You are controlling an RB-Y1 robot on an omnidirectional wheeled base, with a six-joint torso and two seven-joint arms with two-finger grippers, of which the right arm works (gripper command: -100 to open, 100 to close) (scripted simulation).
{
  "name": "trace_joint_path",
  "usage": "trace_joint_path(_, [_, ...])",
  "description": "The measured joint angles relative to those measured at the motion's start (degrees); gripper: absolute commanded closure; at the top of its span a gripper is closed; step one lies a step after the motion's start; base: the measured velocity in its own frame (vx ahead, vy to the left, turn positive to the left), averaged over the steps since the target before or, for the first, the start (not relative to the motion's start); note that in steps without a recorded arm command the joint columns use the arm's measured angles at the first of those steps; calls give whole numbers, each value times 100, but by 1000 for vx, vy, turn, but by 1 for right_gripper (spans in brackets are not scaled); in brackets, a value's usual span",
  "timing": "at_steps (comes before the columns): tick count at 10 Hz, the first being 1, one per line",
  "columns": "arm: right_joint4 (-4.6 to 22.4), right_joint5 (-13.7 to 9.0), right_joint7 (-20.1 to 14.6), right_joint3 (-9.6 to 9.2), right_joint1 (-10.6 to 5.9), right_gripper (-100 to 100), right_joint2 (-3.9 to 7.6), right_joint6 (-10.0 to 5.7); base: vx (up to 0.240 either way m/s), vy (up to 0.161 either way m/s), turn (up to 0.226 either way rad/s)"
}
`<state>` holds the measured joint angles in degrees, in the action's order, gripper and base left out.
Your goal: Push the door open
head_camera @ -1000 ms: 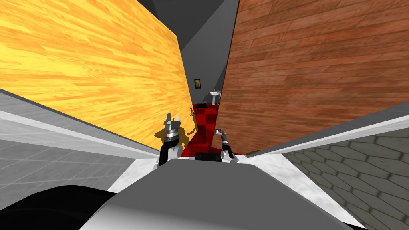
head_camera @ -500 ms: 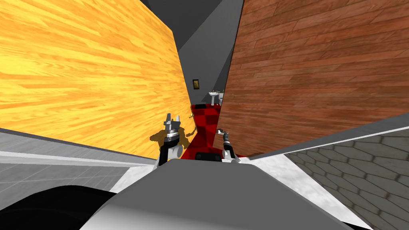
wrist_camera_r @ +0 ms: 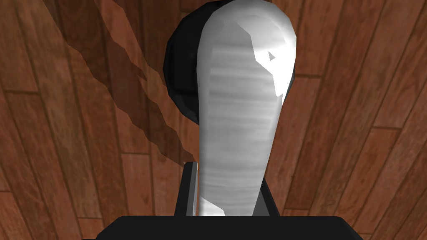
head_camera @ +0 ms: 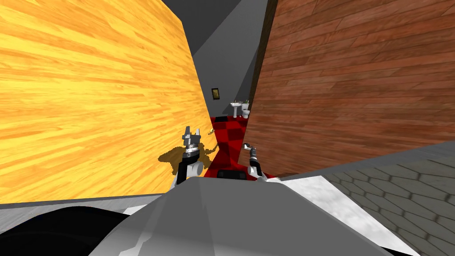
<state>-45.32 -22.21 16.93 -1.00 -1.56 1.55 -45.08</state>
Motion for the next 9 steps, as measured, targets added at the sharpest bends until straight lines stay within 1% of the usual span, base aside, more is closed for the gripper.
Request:
trace_joint_path(1, [-23,-33,26,83,15,100,-23,-17,181,87,-81])
trace_joint_path(3, [2,-103,42,233,-8,100,-39,-21,170,66,-69])
trace_joint_path(5, [29,-158,71,356,-22,100,-85,-39,171,61,-55])
trace_joint_path(6, [49,-181,79,409,-33,100,-104,-57,70,5,-41])
trace_joint_path(7, [46,-190,78,431,-35,100,-89,-71,115,-32,-31])
trace_joint_path(8, [-71,-223,127,455,42,100,-74,5,160,-4,-20])
trace_joint_path(9, [-23,-251,140,476,29,100,-33,6,195,-10,-34])
